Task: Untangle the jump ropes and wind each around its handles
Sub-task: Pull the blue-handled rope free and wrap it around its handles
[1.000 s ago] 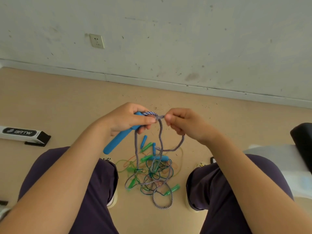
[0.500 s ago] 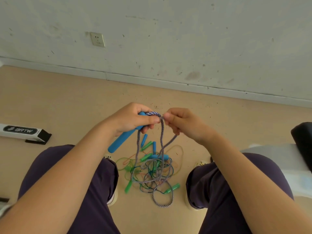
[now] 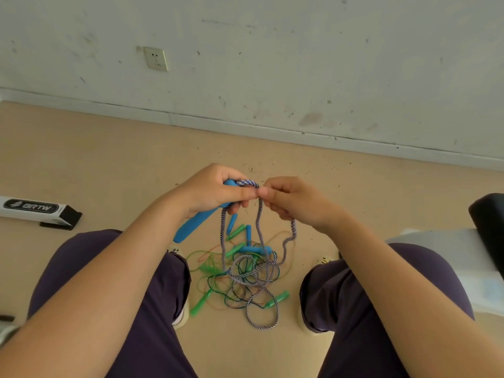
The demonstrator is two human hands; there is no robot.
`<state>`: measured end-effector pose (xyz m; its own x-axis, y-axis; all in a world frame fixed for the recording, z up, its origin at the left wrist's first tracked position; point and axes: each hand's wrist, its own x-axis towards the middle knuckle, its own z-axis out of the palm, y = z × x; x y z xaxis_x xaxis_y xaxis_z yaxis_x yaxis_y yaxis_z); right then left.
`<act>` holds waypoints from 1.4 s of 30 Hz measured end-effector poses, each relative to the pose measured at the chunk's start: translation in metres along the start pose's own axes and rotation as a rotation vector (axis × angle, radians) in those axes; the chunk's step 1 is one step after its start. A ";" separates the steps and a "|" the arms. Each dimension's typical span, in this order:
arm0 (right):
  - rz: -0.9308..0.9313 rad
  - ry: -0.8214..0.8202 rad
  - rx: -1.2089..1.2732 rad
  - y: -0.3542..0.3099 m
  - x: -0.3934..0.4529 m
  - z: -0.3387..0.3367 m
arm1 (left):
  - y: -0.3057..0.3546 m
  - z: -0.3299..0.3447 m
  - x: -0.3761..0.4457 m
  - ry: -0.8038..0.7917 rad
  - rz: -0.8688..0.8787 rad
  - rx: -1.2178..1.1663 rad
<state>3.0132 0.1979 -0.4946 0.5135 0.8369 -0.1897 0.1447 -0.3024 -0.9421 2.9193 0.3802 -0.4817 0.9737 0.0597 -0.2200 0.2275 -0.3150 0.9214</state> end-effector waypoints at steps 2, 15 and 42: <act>-0.060 0.104 0.061 -0.001 0.000 -0.008 | 0.000 -0.008 -0.001 0.044 0.003 -0.011; -0.026 0.040 0.077 0.004 0.003 -0.002 | -0.001 0.003 -0.001 -0.002 0.012 -0.015; 0.091 -0.006 -0.117 -0.011 -0.009 -0.005 | -0.005 0.004 0.000 -0.116 0.013 -0.150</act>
<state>3.0118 0.1914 -0.4812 0.5242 0.8061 -0.2745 0.1955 -0.4277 -0.8825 2.9179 0.3780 -0.4880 0.9704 -0.0556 -0.2349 0.2226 -0.1697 0.9600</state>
